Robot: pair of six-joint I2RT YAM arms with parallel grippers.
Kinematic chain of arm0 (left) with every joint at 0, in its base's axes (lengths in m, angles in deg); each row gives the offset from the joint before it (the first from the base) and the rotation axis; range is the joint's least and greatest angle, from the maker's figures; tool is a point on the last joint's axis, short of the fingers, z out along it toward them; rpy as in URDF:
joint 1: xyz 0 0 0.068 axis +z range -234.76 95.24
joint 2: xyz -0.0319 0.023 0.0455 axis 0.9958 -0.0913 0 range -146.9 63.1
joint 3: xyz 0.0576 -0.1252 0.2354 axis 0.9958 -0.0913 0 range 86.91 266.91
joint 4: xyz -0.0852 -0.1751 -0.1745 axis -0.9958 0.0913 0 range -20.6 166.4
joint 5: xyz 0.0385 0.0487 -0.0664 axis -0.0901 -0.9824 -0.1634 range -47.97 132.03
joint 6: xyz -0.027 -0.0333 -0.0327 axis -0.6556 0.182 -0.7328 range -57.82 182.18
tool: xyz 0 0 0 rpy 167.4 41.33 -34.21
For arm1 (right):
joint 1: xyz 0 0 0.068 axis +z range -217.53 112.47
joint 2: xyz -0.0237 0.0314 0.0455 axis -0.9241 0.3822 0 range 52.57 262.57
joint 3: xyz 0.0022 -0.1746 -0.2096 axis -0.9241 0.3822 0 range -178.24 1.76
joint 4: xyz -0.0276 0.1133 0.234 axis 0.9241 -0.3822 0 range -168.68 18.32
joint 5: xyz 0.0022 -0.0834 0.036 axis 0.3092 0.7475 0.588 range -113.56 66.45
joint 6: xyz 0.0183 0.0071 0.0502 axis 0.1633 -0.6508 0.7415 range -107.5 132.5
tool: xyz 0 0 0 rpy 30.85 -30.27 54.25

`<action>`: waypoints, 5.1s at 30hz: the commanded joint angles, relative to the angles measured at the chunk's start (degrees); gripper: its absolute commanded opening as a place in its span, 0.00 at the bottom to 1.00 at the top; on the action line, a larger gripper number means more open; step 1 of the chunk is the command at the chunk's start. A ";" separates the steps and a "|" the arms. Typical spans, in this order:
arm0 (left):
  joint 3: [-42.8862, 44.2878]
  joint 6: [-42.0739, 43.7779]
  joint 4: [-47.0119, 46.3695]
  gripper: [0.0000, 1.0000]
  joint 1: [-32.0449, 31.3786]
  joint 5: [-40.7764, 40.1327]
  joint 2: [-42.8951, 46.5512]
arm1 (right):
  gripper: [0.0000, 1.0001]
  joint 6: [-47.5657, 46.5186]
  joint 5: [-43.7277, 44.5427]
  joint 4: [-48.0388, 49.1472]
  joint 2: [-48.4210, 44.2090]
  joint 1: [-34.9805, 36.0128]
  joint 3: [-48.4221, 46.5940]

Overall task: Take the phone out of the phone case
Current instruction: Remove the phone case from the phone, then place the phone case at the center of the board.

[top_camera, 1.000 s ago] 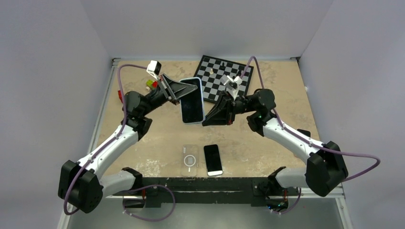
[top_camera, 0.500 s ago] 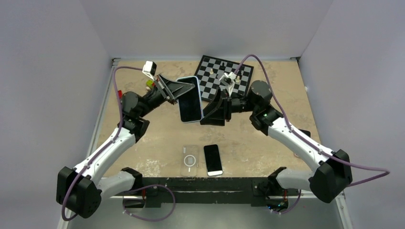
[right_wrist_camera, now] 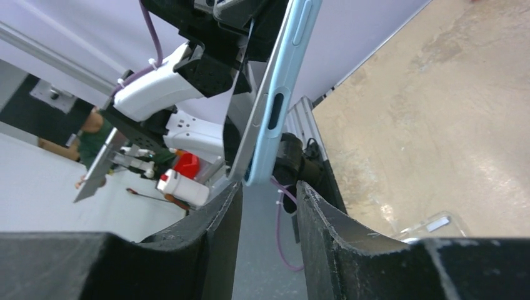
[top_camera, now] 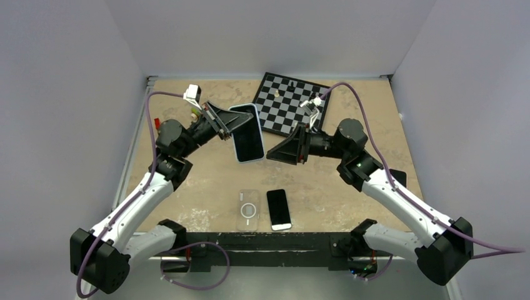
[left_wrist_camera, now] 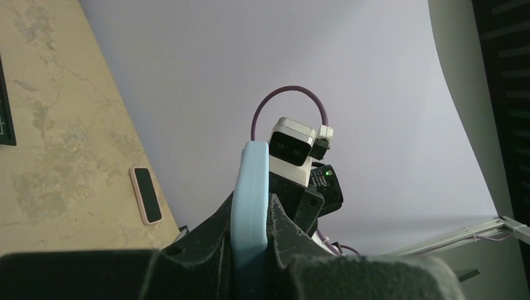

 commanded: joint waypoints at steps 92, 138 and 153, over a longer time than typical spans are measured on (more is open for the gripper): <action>-1.30 36.46 -0.66 0.68 0.41 30.14 4.60 | 0.00 44.54 -17.36 59.30 15.76 -4.71 1.78; -3.96 37.98 57.54 0.00 -11.33 -9.69 7.19 | 0.00 -22.86 21.73 -29.25 -0.47 -2.78 -11.79; -29.66 28.82 38.29 0.00 -16.35 -12.76 14.27 | 0.00 -17.39 16.79 -21.04 -1.27 -2.75 -3.39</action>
